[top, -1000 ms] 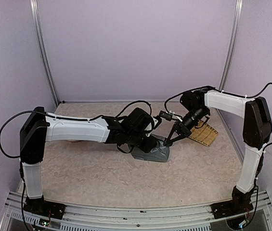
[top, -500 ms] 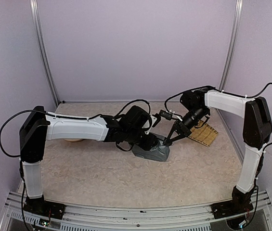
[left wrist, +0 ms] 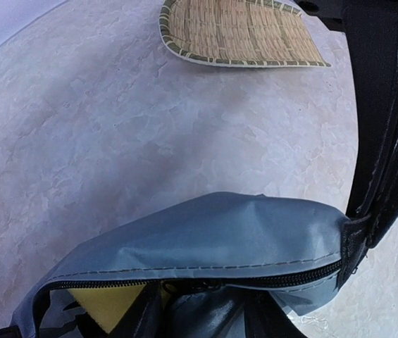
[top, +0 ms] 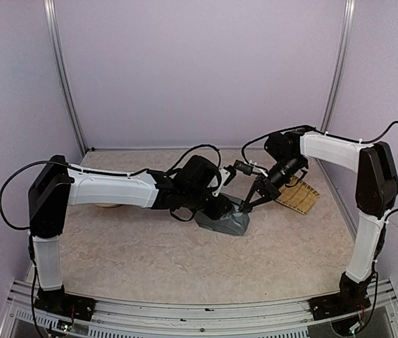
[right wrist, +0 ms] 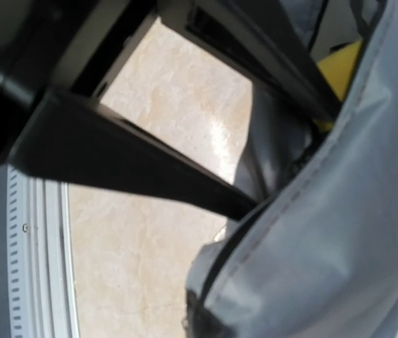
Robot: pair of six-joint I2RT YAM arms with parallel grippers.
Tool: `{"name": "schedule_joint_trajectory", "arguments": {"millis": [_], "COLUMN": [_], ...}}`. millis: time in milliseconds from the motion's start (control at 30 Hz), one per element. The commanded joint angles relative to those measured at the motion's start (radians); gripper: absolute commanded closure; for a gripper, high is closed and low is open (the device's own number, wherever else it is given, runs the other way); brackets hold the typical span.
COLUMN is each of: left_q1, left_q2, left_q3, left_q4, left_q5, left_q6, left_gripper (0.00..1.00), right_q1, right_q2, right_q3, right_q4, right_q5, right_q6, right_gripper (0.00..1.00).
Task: Sort the hair-cutting tools
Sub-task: Adjust the kit bag at the center of the board.
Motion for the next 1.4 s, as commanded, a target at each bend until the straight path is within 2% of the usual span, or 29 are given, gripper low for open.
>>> {"name": "schedule_joint_trajectory", "arguments": {"millis": [0,67,200,467,867,1100,1367], "left_q1": [-0.019,-0.014,-0.010,0.000,0.035,0.010,-0.083], "left_q2": [-0.054,-0.048,-0.050,-0.081,-0.218,-0.200,-0.186], "left_q3": [-0.016,-0.009,-0.023,-0.030,-0.131,-0.184,-0.203], "left_q4": [0.174,0.172,0.189,0.170,0.006,0.061,0.106], "left_q5": [0.083,0.090,0.094,0.081,0.011,0.080,0.056], "left_q6": [0.080,0.080,0.080,0.059,0.064,0.001,-0.058], "left_gripper": [0.70,0.75,0.79,1.00,1.00,1.00,1.00], "right_q1": [0.015,0.015,0.015,0.015,-0.007,-0.007,0.009], "right_q2": [0.014,0.013,0.014,0.009,0.005,0.028,0.027], "right_q3": [0.027,0.027,0.025,0.018,-0.008,-0.003,-0.086], "right_q4": [-0.014,-0.013,-0.015,-0.010,0.018,0.034,0.062], "right_q5": [-0.035,-0.034,-0.032,-0.010,0.045,0.039,0.063], "right_q6": [-0.008,-0.009,-0.009,-0.005,0.014,0.021,0.020], "right_gripper": [1.00,1.00,1.00,1.00,1.00,1.00,1.00]}}
